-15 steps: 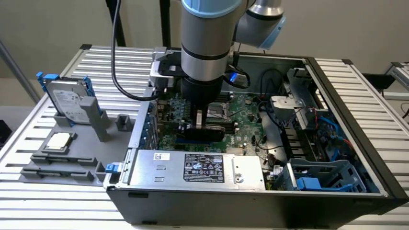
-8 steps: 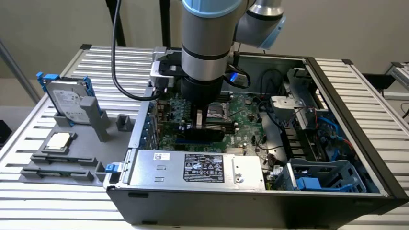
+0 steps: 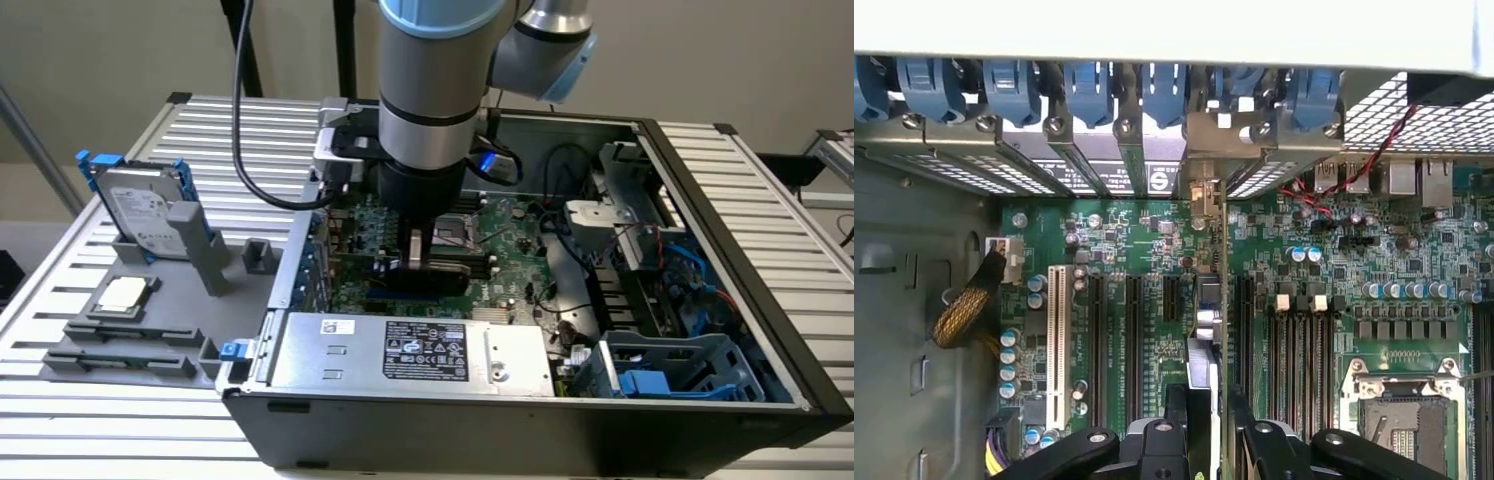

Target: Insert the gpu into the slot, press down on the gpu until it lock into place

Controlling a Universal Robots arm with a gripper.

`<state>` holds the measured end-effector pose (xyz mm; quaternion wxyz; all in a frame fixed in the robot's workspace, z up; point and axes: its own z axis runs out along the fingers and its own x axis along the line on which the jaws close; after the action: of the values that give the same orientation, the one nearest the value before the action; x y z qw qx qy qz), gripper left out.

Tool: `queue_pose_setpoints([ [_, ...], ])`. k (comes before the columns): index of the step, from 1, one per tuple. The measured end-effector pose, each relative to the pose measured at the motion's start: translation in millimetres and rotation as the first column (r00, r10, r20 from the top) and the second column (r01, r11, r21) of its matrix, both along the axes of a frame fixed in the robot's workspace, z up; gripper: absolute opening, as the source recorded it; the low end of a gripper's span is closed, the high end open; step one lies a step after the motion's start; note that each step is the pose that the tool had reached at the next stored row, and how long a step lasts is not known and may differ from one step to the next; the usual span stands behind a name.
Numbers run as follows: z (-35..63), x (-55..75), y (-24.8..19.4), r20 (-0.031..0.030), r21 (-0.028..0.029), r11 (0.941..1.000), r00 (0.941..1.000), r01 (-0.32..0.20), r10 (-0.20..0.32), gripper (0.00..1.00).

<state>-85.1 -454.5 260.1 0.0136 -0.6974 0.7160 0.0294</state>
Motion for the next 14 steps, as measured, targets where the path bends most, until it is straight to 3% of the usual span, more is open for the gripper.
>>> queue_pose_setpoints([
  [4,-1.5,0.0,0.1,0.0001,0.0002,1.0000,1.0000,0.010,-0.010,0.26],
  [14,-3.1,-0.7,0.0,-0.0069,0.0000,0.9999,0.9999,0.010,-0.010,0.26],
])
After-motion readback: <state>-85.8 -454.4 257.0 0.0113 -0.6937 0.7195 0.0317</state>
